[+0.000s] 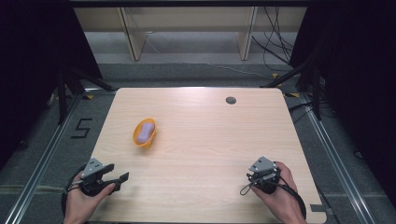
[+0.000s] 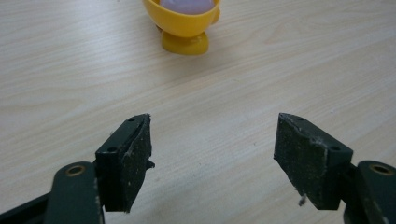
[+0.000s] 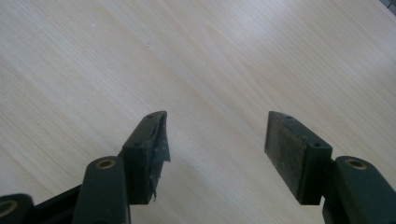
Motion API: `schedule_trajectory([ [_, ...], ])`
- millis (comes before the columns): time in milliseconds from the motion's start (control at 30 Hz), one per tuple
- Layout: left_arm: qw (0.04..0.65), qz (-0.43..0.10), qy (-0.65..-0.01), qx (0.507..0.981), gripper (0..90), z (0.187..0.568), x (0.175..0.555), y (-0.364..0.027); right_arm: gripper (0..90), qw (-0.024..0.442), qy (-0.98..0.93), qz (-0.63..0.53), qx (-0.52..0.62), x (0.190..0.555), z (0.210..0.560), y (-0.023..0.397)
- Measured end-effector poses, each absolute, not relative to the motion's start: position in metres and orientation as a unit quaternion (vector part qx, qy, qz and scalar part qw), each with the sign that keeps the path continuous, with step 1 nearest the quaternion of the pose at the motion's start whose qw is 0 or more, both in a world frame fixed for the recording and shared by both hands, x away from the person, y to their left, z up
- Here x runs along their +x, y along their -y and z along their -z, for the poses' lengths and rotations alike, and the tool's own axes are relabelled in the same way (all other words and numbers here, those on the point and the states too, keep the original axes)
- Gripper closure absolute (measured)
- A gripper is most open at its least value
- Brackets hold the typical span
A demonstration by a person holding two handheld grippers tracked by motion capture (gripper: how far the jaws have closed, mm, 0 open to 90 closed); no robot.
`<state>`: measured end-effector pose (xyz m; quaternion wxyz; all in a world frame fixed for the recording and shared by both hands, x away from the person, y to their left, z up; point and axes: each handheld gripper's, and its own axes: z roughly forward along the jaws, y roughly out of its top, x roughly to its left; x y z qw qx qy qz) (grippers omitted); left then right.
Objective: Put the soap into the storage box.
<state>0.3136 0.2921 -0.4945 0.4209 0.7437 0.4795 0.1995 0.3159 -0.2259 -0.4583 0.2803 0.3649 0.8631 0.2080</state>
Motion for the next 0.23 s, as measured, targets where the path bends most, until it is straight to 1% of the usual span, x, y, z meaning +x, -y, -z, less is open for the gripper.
schedule_trajectory([
  [67, 0.421, -0.2, -0.48, 0.743, 26.8, 0.4952, 0.3155, -0.293, 39.8, 0.272, -0.868, -0.214, 0.357, 0.3179, 0.4594, 0.2266],
  [100, 0.422, -0.195, -0.485, 0.741, 26.8, 0.4965, 0.3165, -0.293, 39.8, 0.279, -0.864, -0.209, 0.363, 0.3168, 0.4589, 0.2262],
  [133, 0.416, -0.193, -0.486, 0.744, 26.8, 0.4973, 0.3173, -0.294, 39.8, 0.272, -0.869, -0.214, 0.355, 0.3181, 0.4591, 0.227],
  [233, 0.408, -0.196, -0.489, 0.746, 26.8, 0.498, 0.3182, -0.2942, 39.8, 0.277, -0.867, -0.216, 0.353, 0.3182, 0.4591, 0.2272],
])
